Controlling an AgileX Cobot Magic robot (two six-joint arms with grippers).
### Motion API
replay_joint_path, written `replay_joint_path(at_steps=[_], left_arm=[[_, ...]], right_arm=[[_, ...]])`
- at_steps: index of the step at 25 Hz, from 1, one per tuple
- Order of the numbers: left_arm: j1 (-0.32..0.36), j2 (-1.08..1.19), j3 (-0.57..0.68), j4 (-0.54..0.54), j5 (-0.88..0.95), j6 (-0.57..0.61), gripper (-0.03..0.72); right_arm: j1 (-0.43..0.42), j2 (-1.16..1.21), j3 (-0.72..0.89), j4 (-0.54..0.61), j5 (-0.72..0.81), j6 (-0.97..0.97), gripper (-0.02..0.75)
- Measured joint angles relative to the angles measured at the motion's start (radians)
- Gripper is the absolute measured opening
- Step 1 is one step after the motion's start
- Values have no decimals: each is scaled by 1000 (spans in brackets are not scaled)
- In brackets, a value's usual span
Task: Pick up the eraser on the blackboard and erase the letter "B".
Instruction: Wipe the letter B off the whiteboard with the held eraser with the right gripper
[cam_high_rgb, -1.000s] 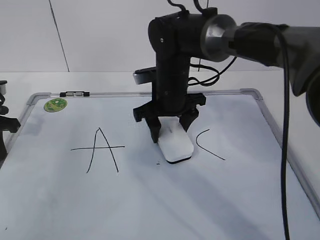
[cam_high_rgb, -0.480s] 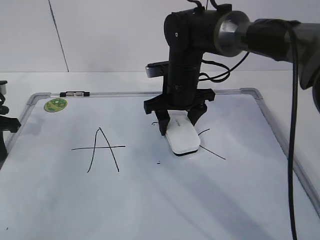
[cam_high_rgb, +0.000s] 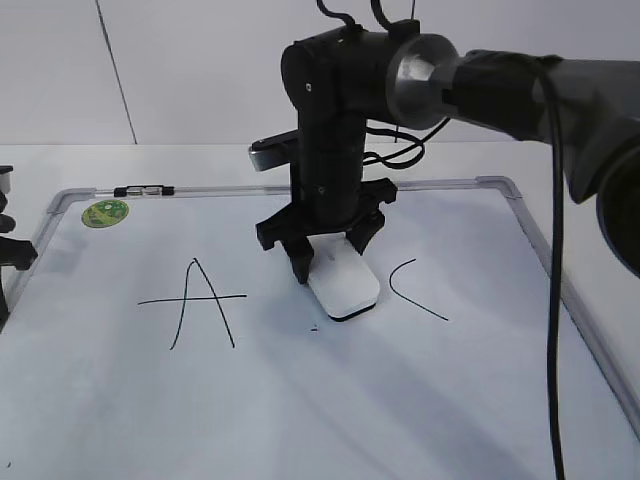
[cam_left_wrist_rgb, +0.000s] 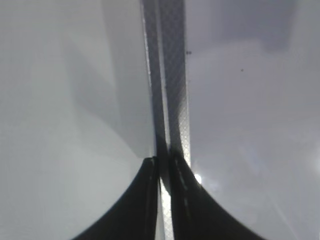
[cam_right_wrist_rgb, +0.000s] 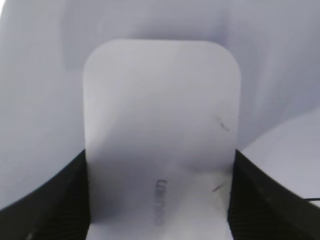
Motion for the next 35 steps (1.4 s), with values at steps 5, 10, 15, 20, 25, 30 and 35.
replay_joint_path(at_steps=[5,10,15,20,25,30,35], left_arm=[[0,0,0,9,8,0,29],[2,0,0,16,18,-1,29],[4,0,0,22,24,-2,30],[6,0,0,25,30,-2,30],[6,0,0,29,32,-2,31],[6,0,0,31,32,-2,31],[6,0,0,35,32,-2,32]], right_arm=[[4,10,-6,28,2,-28,550],[6,20,-13,58,6,-65,550],[25,34,-41,60,26,-76,550],[48,44,-85,62,38,-98,549],[62,52,-92,64,34,-104,549],[64,79,-117,58,54,-104,549],[64,109,-174,62,62,-100,549]])
